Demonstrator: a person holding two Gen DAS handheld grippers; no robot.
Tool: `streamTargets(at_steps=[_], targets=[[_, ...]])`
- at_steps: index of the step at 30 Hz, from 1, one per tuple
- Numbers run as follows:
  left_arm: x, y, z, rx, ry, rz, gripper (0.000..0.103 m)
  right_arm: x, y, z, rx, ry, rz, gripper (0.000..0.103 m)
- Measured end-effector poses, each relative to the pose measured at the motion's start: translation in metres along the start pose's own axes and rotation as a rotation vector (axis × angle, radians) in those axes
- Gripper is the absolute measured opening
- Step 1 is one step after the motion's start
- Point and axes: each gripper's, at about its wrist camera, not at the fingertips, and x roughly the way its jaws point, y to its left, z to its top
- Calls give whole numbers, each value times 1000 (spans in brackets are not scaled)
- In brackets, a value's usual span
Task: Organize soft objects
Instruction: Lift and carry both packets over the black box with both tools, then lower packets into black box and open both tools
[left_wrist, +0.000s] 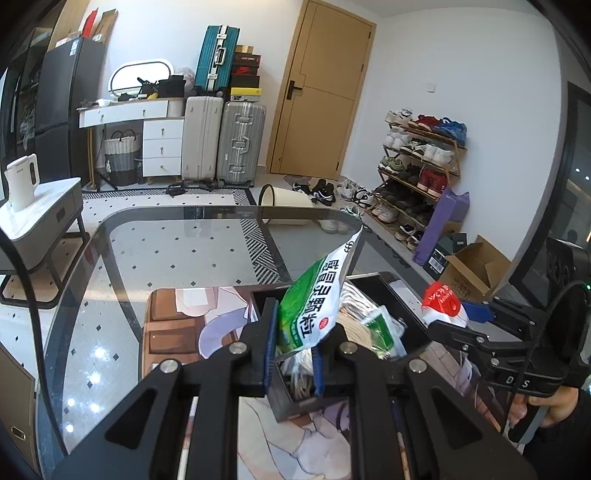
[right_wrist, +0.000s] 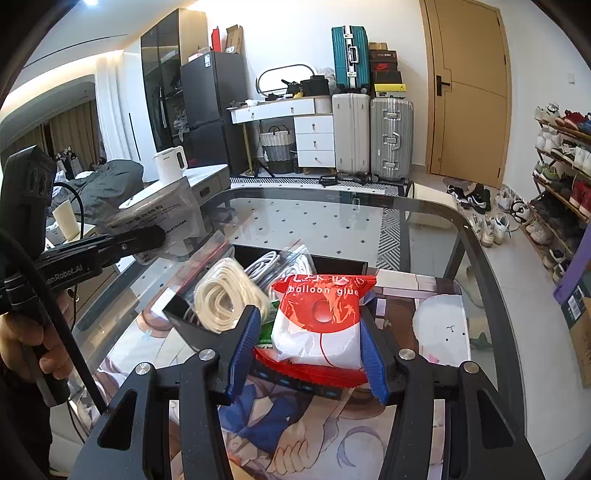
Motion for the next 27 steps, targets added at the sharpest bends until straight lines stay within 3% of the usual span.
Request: streamTargets(at_steps=[13,27], targets=[[40,4,4,-26,33,5,14,22,0,10,-13,18,10,52],[67,-4,-3,16,107,14,13,44,2,15,-29,48,23,52]])
